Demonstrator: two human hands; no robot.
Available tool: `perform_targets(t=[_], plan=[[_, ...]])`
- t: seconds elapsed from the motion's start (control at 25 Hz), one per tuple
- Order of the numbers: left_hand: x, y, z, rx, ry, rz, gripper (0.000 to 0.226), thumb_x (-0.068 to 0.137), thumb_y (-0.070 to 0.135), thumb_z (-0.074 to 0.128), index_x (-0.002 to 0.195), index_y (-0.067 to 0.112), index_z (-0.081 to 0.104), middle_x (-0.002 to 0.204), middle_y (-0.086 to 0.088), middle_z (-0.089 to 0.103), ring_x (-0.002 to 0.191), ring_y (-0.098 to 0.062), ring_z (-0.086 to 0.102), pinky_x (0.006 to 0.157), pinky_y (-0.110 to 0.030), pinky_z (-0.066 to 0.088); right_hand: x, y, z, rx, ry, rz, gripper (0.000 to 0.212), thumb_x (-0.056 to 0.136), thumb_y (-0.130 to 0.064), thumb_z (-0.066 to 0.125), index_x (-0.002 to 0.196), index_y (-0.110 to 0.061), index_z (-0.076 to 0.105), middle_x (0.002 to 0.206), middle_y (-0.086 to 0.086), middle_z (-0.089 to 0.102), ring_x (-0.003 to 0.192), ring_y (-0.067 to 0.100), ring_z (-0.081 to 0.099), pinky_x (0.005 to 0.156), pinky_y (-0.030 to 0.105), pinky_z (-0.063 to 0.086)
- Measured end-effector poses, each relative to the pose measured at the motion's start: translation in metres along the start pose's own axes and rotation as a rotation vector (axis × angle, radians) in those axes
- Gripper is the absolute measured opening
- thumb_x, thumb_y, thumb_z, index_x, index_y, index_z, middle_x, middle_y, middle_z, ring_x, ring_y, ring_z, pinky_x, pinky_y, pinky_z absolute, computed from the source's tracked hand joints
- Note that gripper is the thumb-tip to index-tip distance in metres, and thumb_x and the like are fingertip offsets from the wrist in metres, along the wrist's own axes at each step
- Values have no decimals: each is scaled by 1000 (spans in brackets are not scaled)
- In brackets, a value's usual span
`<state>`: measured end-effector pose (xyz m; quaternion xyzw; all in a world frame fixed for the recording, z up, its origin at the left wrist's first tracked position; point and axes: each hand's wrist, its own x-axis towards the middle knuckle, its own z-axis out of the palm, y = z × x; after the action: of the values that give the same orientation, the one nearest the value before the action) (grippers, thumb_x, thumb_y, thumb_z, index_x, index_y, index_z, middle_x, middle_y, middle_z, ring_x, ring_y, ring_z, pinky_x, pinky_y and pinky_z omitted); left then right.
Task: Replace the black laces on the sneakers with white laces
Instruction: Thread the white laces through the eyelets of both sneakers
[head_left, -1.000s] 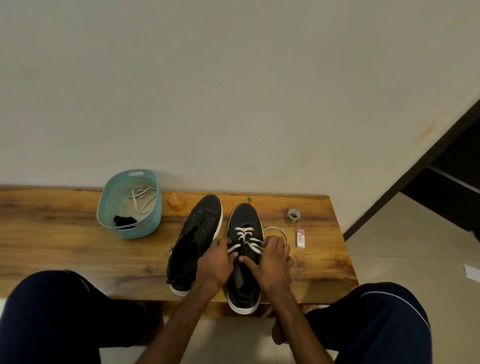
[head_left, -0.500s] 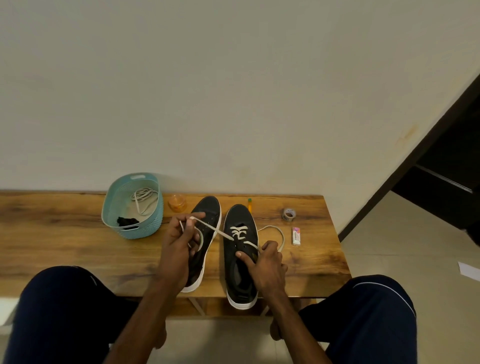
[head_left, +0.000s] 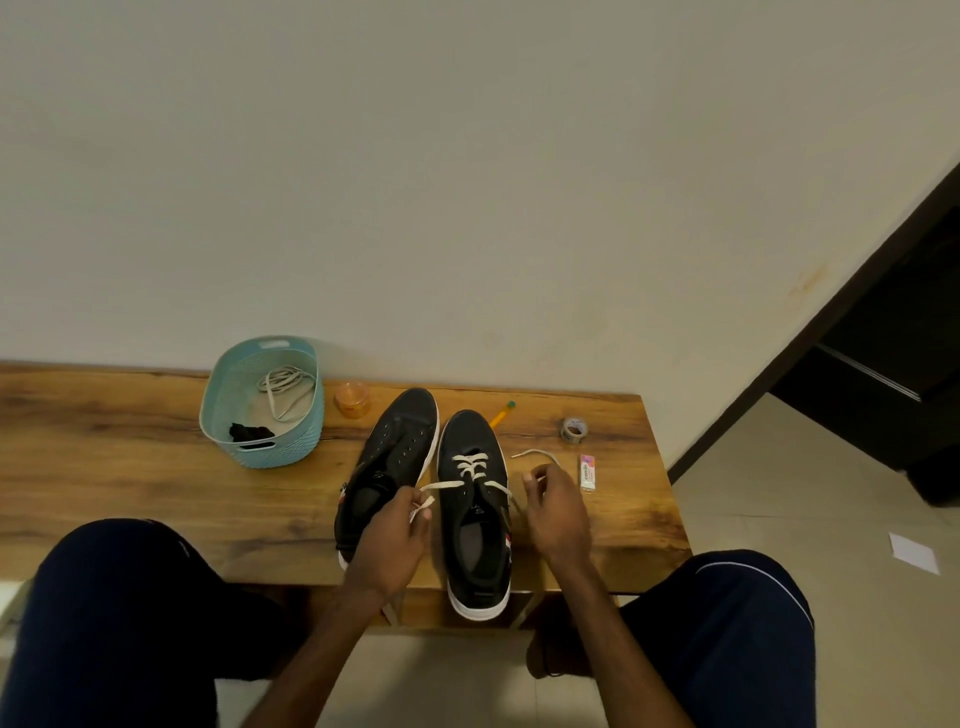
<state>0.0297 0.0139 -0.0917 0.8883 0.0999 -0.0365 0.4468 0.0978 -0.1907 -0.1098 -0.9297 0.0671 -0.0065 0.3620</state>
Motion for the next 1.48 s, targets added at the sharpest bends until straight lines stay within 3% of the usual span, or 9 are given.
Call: perform_targets(t=[0.12,0.24,0.36,0.48,0.76,0.88,1.0,1.32,1.48], plan=[[2,1,11,126,40,40,35,100,18,50,135,19,51,124,6,56,112,-10,57,90,-19,46,38,9,-6,-244,-43,-162,35,99,-10,48,133,-17,56,131,5,58,117,24,55,92,41,50],[9,-10,30,284,-1,57,50,96,14,54,145,18,39,139,-2,47,124,-16,51,106,-30,44,60,7,-3,-491,-324,-320,62,93,-9,57,151,-19,36,155,4,37,139,24,35,109,43,40],[18,-21,53,451,-91,-1,65,91,21,61,148,16,30,148,-6,34,135,-21,39,116,-34,33,66,12,4,-670,-474,-409,76,89,-16,66,154,-21,27,159,2,27,143,26,27,112,45,33],[28,-28,62,533,-140,-22,80,87,23,64,152,12,18,151,-9,23,142,-27,26,120,-35,19,67,28,9,-709,-383,-427,62,87,-10,65,144,-13,41,149,7,39,132,27,40,107,37,38],[2,-31,49,54,80,89,61,86,7,63,142,18,41,146,0,39,134,-16,43,112,-36,40,65,37,10,-553,-240,-331,41,91,-5,57,131,-14,52,135,7,53,123,23,45,98,34,42],[-12,-16,43,-39,255,90,32,96,20,54,128,23,51,127,6,54,116,-9,55,97,-37,52,60,15,7,-157,-48,-275,19,95,-2,54,109,-10,64,116,9,59,110,25,50,89,37,45],[-3,4,46,-22,198,111,37,93,38,61,126,24,51,121,12,54,113,-4,53,98,-26,48,46,-13,-15,60,43,-355,10,97,-7,56,94,-10,65,100,2,58,95,15,50,78,26,40],[8,35,79,112,192,91,34,94,36,60,125,21,58,120,5,61,113,-10,55,96,-30,48,17,-11,-48,243,-181,-203,20,90,-1,65,100,-15,74,80,-7,72,71,-4,66,66,8,46],[9,37,82,68,237,66,29,93,39,60,117,23,64,106,8,69,97,-8,65,82,-29,55,23,-10,-42,212,-281,-151,15,86,-1,69,89,-16,70,79,-5,73,74,0,69,71,17,50]])
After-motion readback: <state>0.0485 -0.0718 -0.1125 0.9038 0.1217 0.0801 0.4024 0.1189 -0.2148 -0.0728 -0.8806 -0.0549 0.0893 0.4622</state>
